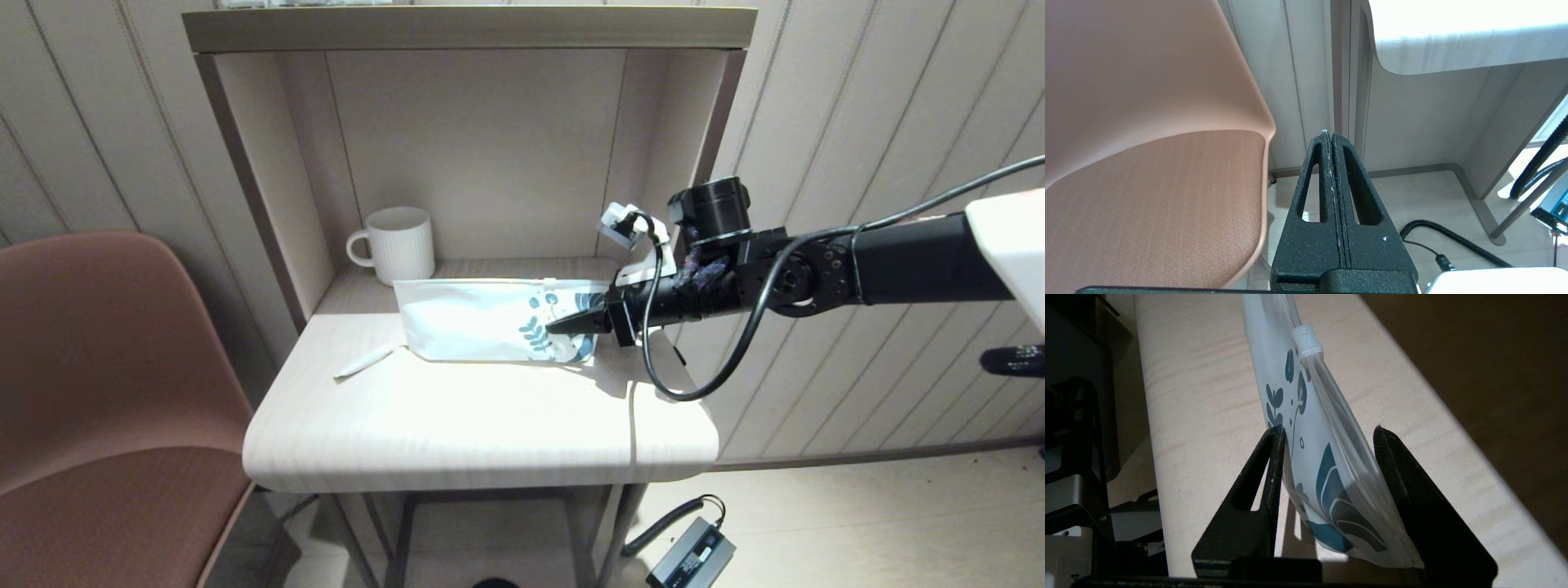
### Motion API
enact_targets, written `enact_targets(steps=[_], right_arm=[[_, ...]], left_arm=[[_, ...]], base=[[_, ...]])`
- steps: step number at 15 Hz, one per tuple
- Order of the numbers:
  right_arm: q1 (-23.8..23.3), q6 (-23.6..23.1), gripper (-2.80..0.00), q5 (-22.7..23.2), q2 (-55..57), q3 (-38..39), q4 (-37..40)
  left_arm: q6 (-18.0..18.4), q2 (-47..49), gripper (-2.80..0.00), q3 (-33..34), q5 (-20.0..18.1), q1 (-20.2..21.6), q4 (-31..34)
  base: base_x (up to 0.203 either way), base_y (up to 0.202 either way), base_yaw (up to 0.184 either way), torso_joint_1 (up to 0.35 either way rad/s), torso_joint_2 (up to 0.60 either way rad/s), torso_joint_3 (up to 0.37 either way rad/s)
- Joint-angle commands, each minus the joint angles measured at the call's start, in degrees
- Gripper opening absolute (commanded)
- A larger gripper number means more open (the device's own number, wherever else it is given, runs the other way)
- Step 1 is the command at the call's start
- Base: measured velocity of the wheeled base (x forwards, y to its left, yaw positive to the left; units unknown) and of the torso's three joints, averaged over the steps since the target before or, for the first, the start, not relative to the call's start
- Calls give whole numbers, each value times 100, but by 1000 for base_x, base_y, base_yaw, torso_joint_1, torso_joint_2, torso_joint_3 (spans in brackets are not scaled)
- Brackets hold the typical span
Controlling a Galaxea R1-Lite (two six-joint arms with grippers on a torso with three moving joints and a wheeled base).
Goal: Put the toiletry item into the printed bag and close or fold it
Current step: Pick up the storage bag
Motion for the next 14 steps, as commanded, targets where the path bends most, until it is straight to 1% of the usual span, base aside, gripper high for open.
enact_targets(steps=[1, 6, 8, 10, 11, 12, 13, 14], right_arm=[[38, -13, -280, 37, -15, -7, -6], [60, -5, -280, 47, -373, 144, 75], [58, -4, -280, 28, -765, 124, 542], [64, 1, -280, -59, -1351, 158, 1288], [99, 6, -280, -291, -1713, 174, 1769], [181, 22, -280, -622, -2025, 183, 2196], [302, 50, -280, -1022, -2298, 195, 2615], [483, 115, -280, -1515, -2544, 171, 2993]], left_arm=[[6, 2, -280, -1, -1, -1, 4], [6, 2, -280, -1, -1, -1, 4], [6, 2, -280, -1, -1, -1, 13], [6, 2, -280, -10, -1, -1, 30], [6, 2, -280, -10, -1, -1, 39], [-3, 2, -280, -10, -18, -1, 39], [-15, 2, -280, -10, -19, -1, 39], [-29, 2, -280, -10, -10, -2, 21]], base=[[0, 0, 0, 0, 0, 0], [0, 0, 0, 0, 0, 0], [0, 0, 0, 0, 0, 0], [0, 0, 0, 0, 0, 0], [0, 0, 0, 0, 0, 0], [0, 0, 0, 0, 0, 0], [0, 0, 0, 0, 0, 0], [0, 0, 0, 0, 0, 0]])
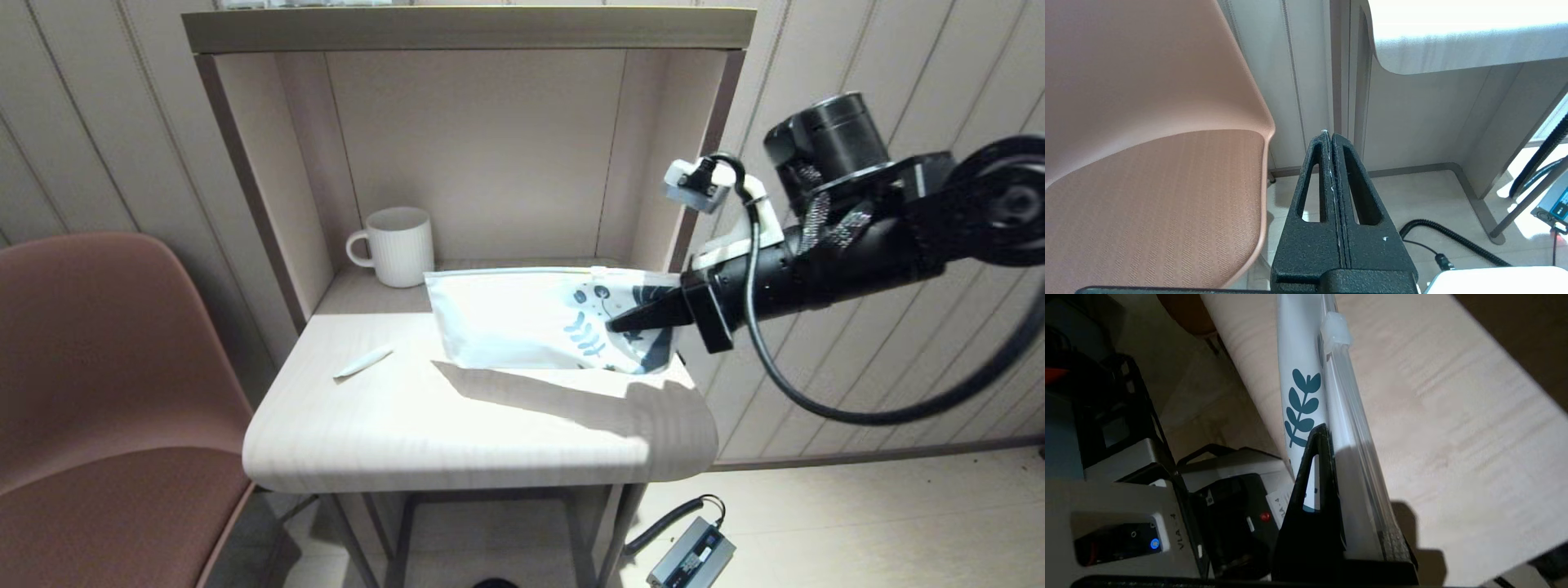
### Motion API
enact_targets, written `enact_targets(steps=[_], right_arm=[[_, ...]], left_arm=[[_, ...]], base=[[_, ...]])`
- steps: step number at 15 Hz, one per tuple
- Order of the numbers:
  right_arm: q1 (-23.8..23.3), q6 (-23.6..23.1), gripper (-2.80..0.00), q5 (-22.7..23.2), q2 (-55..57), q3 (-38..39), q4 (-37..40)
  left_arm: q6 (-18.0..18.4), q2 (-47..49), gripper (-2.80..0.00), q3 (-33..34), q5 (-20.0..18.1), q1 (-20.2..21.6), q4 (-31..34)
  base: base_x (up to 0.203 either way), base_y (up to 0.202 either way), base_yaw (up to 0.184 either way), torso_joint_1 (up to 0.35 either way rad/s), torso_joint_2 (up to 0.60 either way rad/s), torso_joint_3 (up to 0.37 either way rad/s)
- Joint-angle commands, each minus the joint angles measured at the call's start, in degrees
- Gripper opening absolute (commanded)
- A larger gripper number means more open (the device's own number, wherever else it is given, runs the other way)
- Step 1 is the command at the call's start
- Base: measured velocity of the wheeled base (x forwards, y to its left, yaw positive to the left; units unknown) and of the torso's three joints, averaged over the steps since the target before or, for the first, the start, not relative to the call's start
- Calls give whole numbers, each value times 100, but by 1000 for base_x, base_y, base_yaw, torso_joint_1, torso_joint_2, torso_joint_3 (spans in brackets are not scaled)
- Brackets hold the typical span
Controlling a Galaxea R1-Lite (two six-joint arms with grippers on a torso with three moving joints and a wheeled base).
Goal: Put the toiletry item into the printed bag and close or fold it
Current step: Pick up the storage bag, then open the storage bag
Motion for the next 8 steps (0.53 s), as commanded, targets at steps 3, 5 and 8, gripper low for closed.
enact_targets(steps=[3, 5, 8], right_arm=[[537, 247, -280, -1349, -881, -538, 1089], [672, 269, -280, -1743, -879, -1117, 2242], [788, 359, -280, -1819, -940, -1259, 2574]], left_arm=[[-25, 2, -280, 8, -3, -8, -29], [-42, 2, -280, 8, 8, 1, -40], [-329, 2, -280, -1, 68, 1, -38]], base=[[0, 0, 0, 0, 0, 0], [0, 0, 0, 0, 0, 0], [0, 0, 0, 0, 0, 0]])
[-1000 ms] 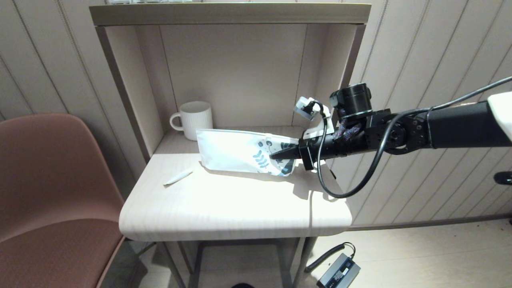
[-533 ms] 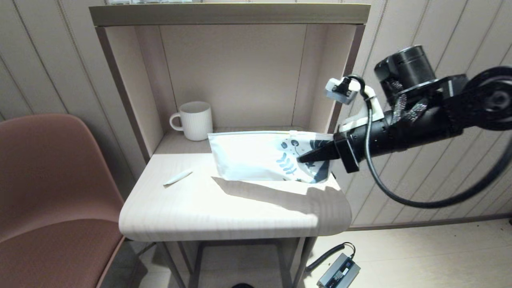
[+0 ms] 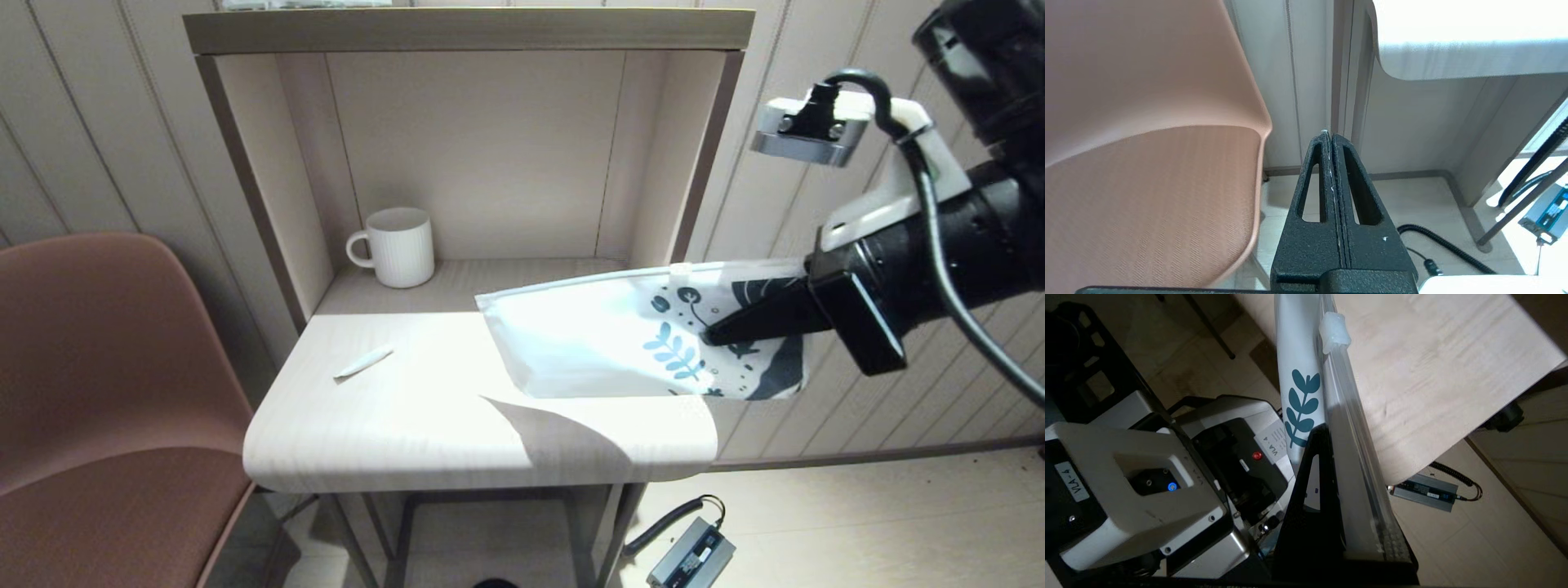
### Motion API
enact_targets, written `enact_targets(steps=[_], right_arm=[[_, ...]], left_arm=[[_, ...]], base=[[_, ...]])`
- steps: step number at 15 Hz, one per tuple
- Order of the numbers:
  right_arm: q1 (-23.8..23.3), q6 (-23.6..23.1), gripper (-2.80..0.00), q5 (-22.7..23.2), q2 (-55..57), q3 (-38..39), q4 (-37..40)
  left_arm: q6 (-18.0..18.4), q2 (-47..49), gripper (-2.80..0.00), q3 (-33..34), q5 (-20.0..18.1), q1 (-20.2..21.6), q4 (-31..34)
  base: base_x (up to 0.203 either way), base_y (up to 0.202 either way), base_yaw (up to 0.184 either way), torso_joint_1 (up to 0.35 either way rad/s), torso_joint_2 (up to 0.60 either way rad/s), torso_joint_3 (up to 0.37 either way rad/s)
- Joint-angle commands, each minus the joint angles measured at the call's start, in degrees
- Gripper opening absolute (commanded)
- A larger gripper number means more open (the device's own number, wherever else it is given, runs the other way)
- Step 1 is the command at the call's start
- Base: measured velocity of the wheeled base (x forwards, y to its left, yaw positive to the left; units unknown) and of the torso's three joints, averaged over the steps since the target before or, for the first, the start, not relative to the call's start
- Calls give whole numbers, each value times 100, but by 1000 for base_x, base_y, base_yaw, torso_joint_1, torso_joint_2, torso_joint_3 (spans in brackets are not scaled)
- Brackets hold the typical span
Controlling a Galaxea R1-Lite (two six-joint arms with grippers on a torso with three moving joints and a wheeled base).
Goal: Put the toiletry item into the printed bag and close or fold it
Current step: Open the storage bag
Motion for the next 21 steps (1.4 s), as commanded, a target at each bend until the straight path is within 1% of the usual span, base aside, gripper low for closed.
enact_targets(steps=[1, 2, 3, 4, 5, 6, 7, 8, 10, 11, 12, 13, 14, 15, 16, 17, 19, 21], right_arm=[[107, 26, -280, 30, -40, 30, -136], [142, 35, -280, 37, -17, 176, -393], [184, 25, -280, 34, -4, 383, -718], [285, 10, -280, 31, 5, 615, -1081], [432, -9, -280, 31, 12, 844, -1389], [602, -30, -280, 31, 39, 1066, -1759], [702, -63, -280, 34, 66, 1228, -1988], [736, -113, -280, 32, 75, 1372, -2161], [739, -107, -280, 45, 88, 1516, -2750], [746, -116, -280, 96, 97, 1542, -2949], [747, -139, -280, 147, 108, 1523, -2955], [767, -147, -280, 224, 117, 1551, -2957], [791, -142, -280, 293, 145, 1583, -2963], [791, -131, -280, 346, 223, 1584, -2972], [791, -127, -280, 387, 264, 1552, -2966], [791, -121, -280, 426, 313, 1527, -2957], [785, -120, -280, 539, 407, 1577, -2965], [754, -120, -280, 589, 637, 1545, -2996]], left_arm=[[15, 2, -280, -28, 13, 2, 23], [33, 4, -280, -98, -6, 2, 4], [39, 54, -280, -390, -36, 2, 16], [41, 252, -280, -922, -116, 2, 48], [33, 609, -280, -1382, -246, 2, 64], [0, 1183, -280, -1904, -441, 1, 73], [-59, 1881, -280, -2442, -712, 0, 80], [-137, 2642, -280, -3053, -1114, 0, 93], [-276, 4215, -280, -4299, -2178, -21, 118], [-324, 5018, -280, -4898, -2741, -96, 124], [-353, 5690, -280, -5400, -3153, -209, 123], [-342, 6352, -280, -5920, -3515, -416, 120], [-252, 6956, -280, -6443, -3823, -740, 112], [-93, 7435, -280, -6900, -4059, -1234, 108], [72, 7736, -280, -7221, -4224, -1745, 106], [245, 7978, -280, -7448, -4347, -2166, 105], [691, 8353, -280, -7743, -4483, -2874, 120], [891, 8646, -280, -7908, -4503, -3373, 135]], base=[[0, 0, 0, 0, 0, 0], [0, 0, 0, 0, 0, 0], [0, 0, 0, 0, 0, 0], [0, 0, 0, 0, 0, 0], [0, 0, 0, 0, 0, 0], [0, 0, 0, 0, 0, 0], [0, 0, 0, 0, 0, 0], [0, 0, 0, 0, 0, 0], [0, 0, 0, 0, 0, 0], [0, 0, 0, 0, 0, 0], [0, 0, 0, 0, 0, 0], [0, 0, 0, 0, 0, 0], [0, 0, 0, 0, 0, 0], [0, 0, 0, 0, 0, 0], [0, 0, 0, 0, 0, 0], [0, 0, 0, 0, 0, 0], [0, 0, 0, 0, 0, 0], [0, 0, 0, 0, 0, 0]])
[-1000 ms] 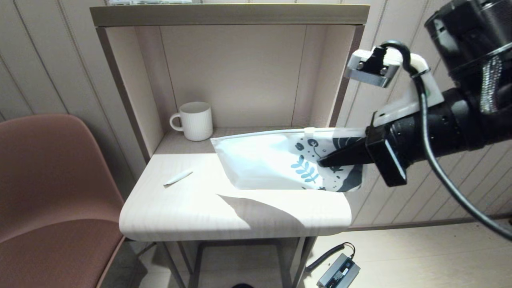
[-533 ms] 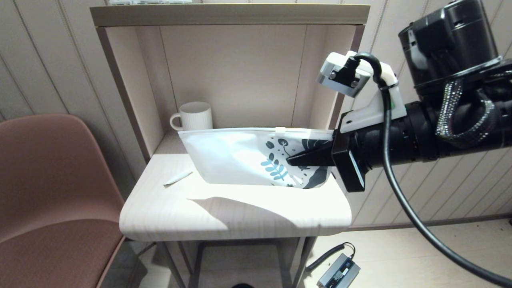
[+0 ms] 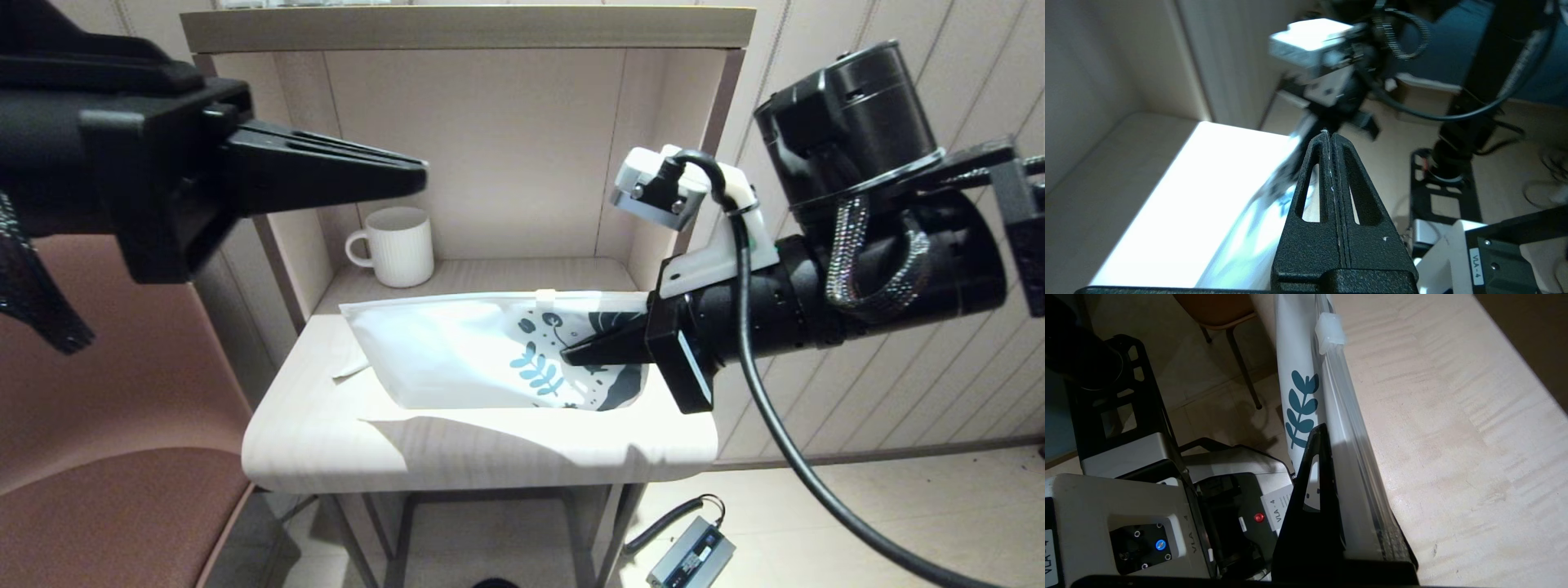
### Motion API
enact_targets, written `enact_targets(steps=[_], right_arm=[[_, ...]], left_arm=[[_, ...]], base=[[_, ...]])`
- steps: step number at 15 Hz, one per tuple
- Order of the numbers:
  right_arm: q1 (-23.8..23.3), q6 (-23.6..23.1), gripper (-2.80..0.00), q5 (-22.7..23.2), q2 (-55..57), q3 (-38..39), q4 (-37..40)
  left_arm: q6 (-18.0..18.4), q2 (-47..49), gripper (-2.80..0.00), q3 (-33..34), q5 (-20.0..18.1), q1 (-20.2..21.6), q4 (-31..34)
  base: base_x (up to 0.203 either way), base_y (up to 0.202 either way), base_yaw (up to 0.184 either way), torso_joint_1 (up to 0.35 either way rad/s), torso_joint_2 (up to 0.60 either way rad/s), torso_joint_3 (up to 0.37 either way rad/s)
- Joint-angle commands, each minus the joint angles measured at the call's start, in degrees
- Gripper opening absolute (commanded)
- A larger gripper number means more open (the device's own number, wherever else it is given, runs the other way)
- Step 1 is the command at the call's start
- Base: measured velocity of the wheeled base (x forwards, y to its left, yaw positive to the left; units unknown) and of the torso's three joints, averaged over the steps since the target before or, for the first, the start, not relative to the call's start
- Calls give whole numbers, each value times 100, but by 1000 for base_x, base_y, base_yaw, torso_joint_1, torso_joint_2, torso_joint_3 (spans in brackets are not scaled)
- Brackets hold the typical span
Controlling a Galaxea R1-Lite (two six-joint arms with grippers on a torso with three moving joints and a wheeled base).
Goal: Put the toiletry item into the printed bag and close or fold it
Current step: Open the storage bag
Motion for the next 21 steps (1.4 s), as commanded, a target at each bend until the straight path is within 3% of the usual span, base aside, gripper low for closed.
enact_targets(steps=[1, 2, 4, 9, 21], right_arm=[[-25, -1, -280, 26, 323, -41, 6], [-26, 9, -280, 40, 358, -51, -3], [-35, 9, -280, 134, 400, -73, -13], [-44, 0, -280, 194, 458, -81, -187], [-158, -44, -280, 414, 485, 156, -469]], left_arm=[[200, 608, -280, -97, -39, -430, 13], [334, 698, 0, -19, -44, -429, 10], [661, 827, 0, 154, -62, -427, 9], [955, 1144, 0, 264, -63, -427, -18], [1118, 1812, 0, -43, -63, -471, -26]], base=[[0, 0, 0, 0, 0, 0], [0, 0, 0, 0, 0, 0], [0, 0, 0, 0, 0, 0], [0, 0, 0, 0, 0, 0], [0, 0, 0, 0, 0, 0]])
